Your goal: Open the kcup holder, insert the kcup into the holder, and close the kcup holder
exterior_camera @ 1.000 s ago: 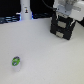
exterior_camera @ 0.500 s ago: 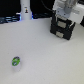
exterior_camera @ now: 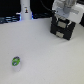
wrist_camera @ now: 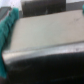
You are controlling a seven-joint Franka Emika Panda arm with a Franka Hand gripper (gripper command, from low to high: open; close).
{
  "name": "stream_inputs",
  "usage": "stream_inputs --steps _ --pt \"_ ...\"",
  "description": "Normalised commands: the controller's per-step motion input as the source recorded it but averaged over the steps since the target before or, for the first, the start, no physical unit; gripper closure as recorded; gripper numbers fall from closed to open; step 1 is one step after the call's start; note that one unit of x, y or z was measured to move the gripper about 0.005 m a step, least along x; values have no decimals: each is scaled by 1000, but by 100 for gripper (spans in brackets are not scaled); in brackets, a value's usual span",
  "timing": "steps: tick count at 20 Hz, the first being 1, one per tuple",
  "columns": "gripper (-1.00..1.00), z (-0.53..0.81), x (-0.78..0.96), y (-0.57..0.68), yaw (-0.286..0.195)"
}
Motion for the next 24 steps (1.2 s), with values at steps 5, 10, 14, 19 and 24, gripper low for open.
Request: stream_inputs --steps 5,10,14,19,24 --pt "100 229 779 -169 -48" --pt "100 169 807 -199 -45" --pt "100 150 985 -234 -48" --pt "100 189 989 -235 -52" --pt "100 221 983 -247 -51"
